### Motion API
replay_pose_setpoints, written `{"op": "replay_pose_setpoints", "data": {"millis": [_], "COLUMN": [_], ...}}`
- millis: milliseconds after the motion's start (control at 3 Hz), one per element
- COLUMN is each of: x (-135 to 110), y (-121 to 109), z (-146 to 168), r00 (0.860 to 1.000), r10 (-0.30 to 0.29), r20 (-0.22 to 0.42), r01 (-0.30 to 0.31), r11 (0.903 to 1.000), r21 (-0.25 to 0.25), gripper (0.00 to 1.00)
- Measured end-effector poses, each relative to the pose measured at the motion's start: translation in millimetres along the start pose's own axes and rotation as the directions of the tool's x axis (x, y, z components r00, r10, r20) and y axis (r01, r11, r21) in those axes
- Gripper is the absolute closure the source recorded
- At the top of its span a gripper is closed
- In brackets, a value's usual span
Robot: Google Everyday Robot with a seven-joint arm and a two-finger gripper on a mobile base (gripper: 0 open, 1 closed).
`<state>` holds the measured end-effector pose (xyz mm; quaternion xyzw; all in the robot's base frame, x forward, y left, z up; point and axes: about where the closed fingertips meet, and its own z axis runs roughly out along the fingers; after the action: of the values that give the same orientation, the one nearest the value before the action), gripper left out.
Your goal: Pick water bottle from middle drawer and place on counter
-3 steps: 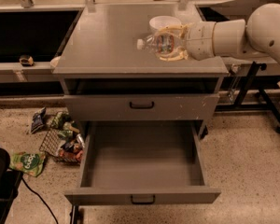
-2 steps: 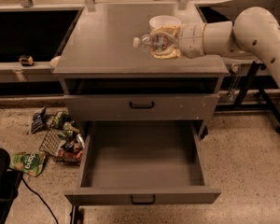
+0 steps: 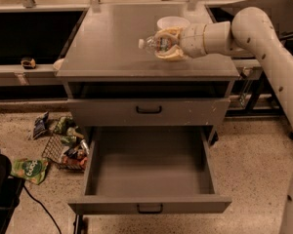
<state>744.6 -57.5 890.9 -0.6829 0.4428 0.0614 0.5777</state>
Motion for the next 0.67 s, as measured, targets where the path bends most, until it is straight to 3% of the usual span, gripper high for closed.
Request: {"op": "replay_pose_setpoints", "data": {"millis": [667], "x": [20.9], "y": [-7.8], "z": [12.3], "r00": [0.999], "r10": [0.044], "r20": [-0.03], "r01": [-0.045], "r11": [0.9985], "r21": [-0.03], "gripper": [0.58]}}
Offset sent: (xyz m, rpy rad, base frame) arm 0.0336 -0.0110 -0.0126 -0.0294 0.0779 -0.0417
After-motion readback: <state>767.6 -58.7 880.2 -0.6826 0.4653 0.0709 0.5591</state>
